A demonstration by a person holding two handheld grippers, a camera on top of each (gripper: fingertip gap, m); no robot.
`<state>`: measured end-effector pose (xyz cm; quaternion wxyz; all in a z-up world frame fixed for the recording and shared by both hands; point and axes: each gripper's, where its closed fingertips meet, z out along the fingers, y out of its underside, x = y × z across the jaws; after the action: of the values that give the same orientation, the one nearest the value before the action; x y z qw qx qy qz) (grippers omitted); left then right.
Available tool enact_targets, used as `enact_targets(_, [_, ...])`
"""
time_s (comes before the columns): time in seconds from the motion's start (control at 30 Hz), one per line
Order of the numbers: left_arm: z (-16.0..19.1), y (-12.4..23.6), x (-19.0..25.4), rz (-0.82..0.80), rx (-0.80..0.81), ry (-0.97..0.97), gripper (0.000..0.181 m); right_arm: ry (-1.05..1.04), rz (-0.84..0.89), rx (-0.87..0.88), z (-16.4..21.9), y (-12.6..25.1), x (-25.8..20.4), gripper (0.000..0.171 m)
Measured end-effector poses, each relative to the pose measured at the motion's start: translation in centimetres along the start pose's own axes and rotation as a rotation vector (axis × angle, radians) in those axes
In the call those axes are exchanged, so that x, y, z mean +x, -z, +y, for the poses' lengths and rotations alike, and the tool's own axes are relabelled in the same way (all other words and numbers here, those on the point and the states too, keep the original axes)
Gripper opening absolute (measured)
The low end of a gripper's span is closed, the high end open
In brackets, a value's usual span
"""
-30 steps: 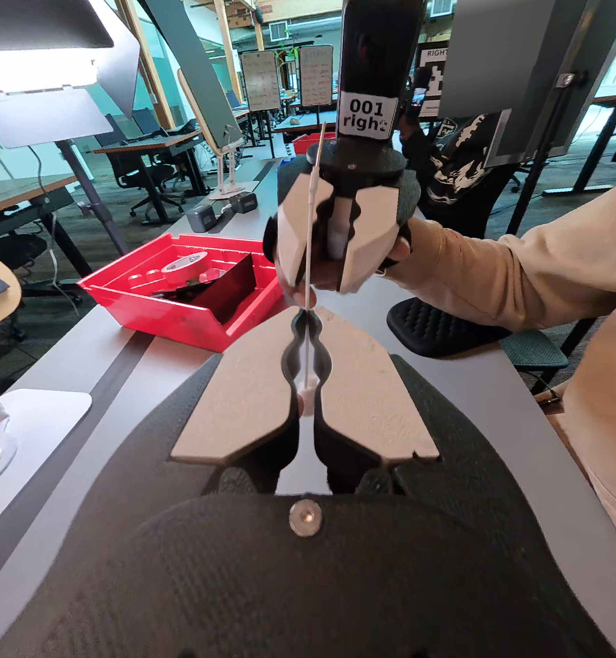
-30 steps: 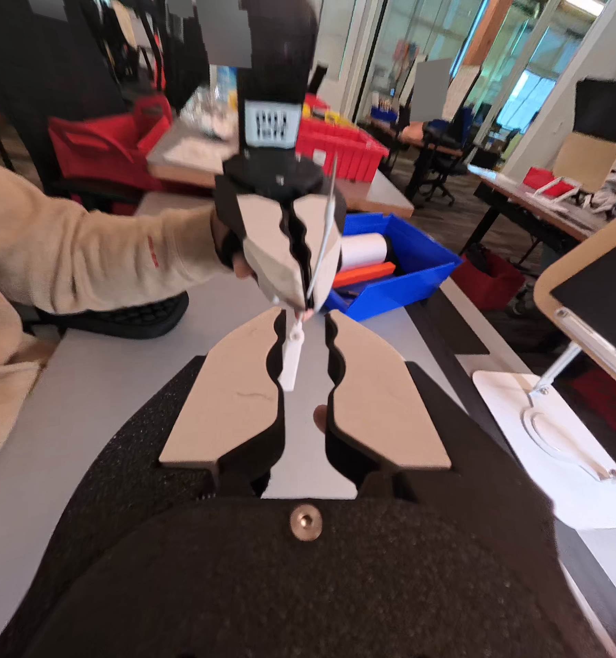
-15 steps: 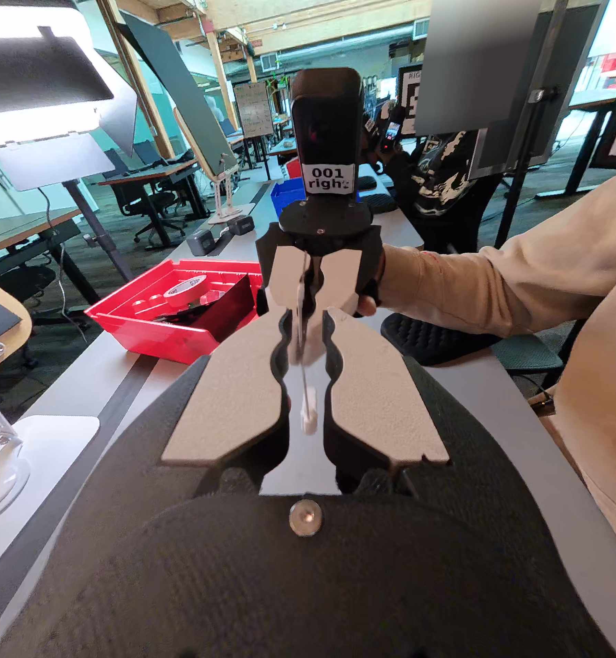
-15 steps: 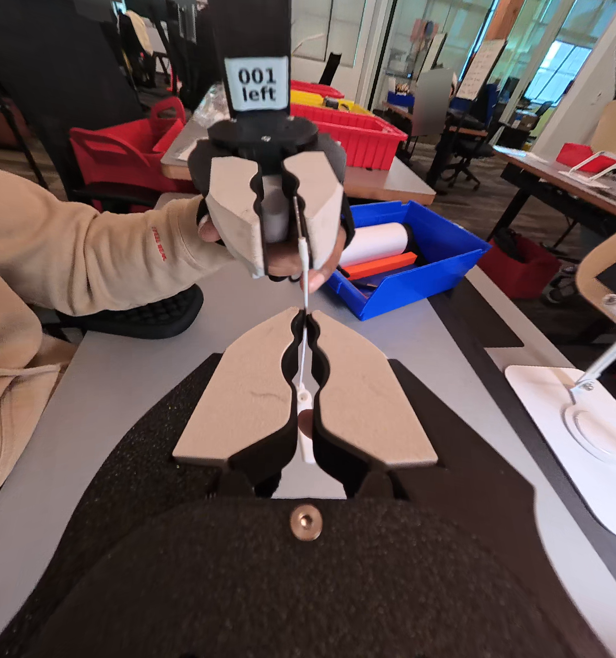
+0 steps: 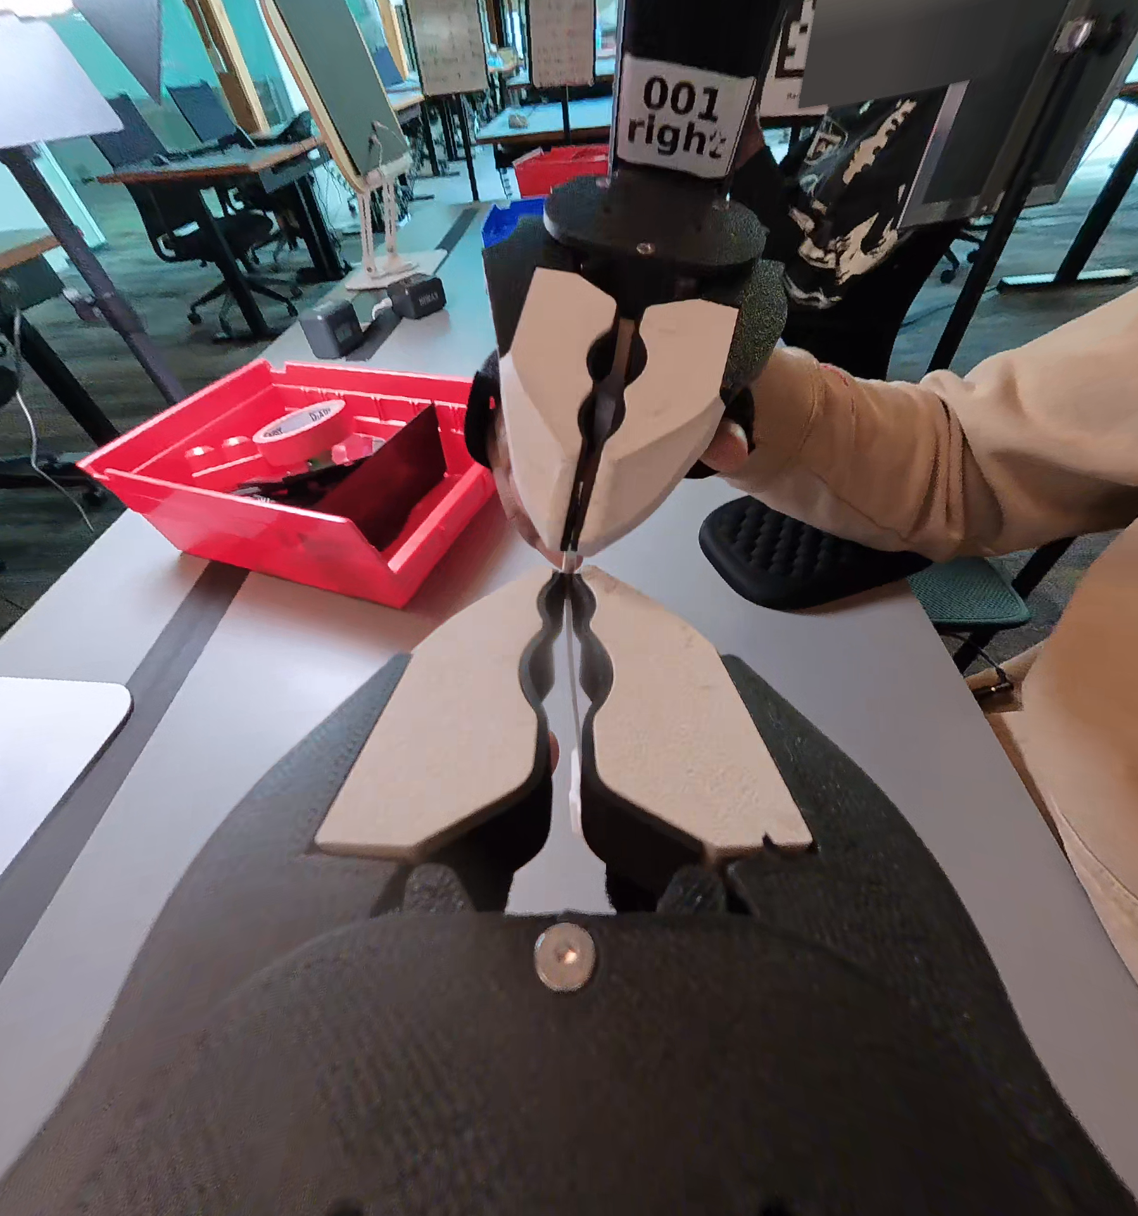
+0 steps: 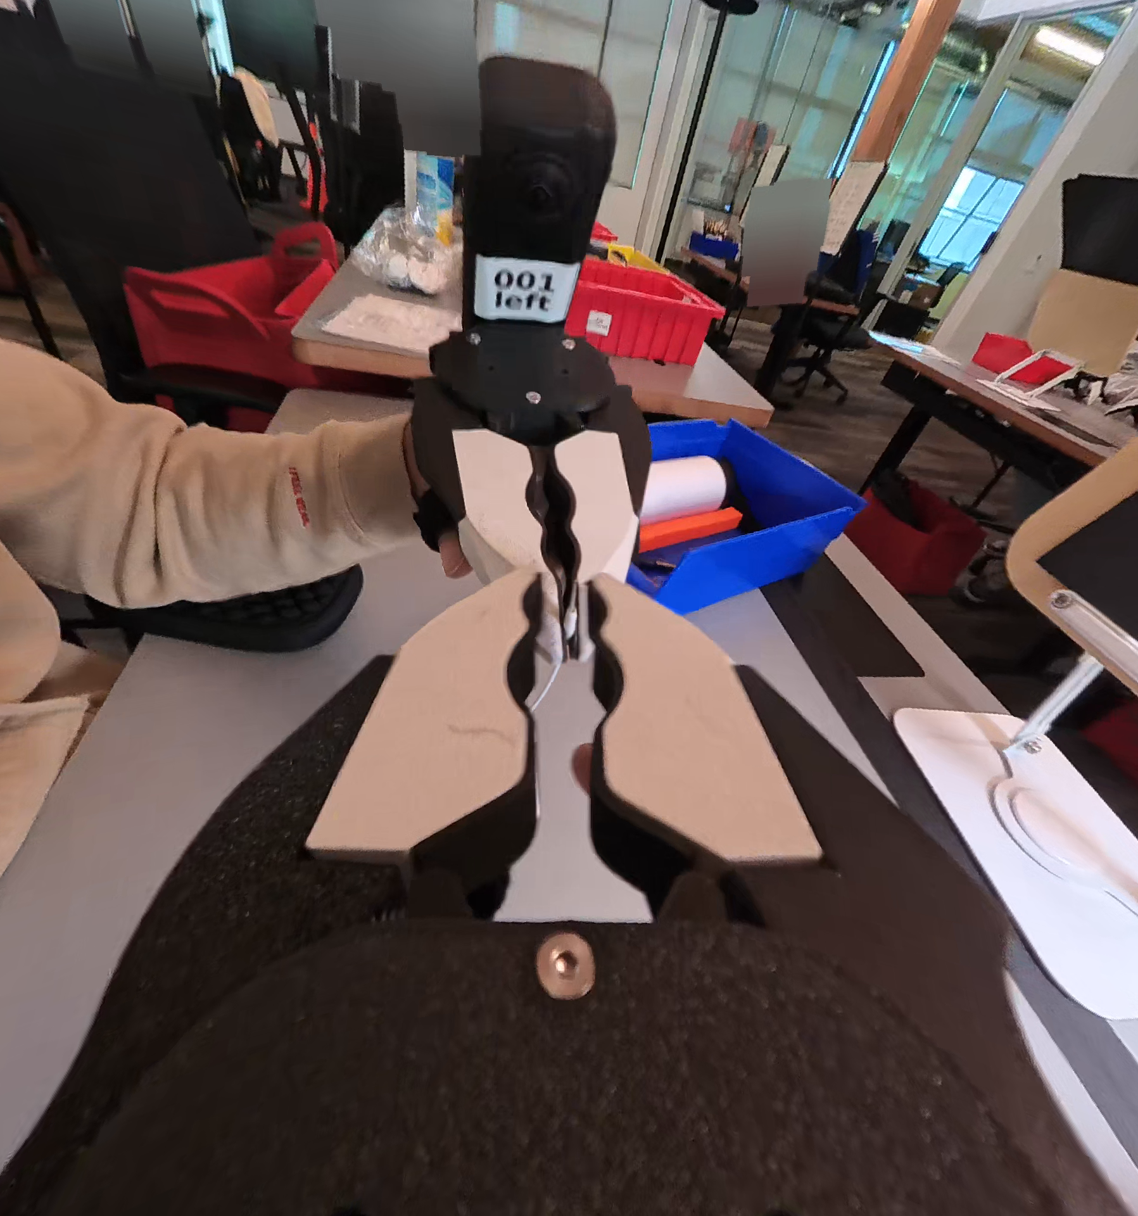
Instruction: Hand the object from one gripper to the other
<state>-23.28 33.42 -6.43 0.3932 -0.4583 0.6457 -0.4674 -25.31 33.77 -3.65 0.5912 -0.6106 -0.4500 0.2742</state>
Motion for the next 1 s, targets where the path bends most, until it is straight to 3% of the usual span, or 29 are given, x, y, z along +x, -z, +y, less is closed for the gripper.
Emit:
enact_targets(0.03, [0.2,-0.2,0.1,0.002,-0.009,-0.002,0.002,0.017,0.009,-0.026,0.5,-0.2,0.0,0.001])
enact_targets(0.1, [0.2,-0.1,0.1,0.007,0.004,0.002,0.002,0.033,0.0,-0.04,0.7,-0.2,0.0,0.0])
enact_targets(0.17, [-0.1,0.5,-0.6,-0.02,0.03,0.008,0.019,0.025,0.005,-0.007,-0.2,0.7,0.3,0.0])
enact_targets(0.3, [-0.3,2.5,-2.6,-0.081,0.076,0.048,0.02,0.017,0.128,0.034,-1.8,4.7,3.0,0.0])
enact_targets(0.53, [-0.2,3.1,-3.3,-0.113,0.077,0.054,0.02,0.078,0.496,-0.287,2.3,11.6,9.3,0.0])
enact_targets(0.83, [1.1,1.7,-2.8,-0.098,0.006,0.027,0.02,0.084,0.317,-0.258,2.7,5.6,6.4,0.0])
enact_targets(1.0, [1.0,1.9,-3.0,-0.106,0.012,0.027,0.02,0.072,0.367,-0.302,3.4,7.0,7.5,0.0])
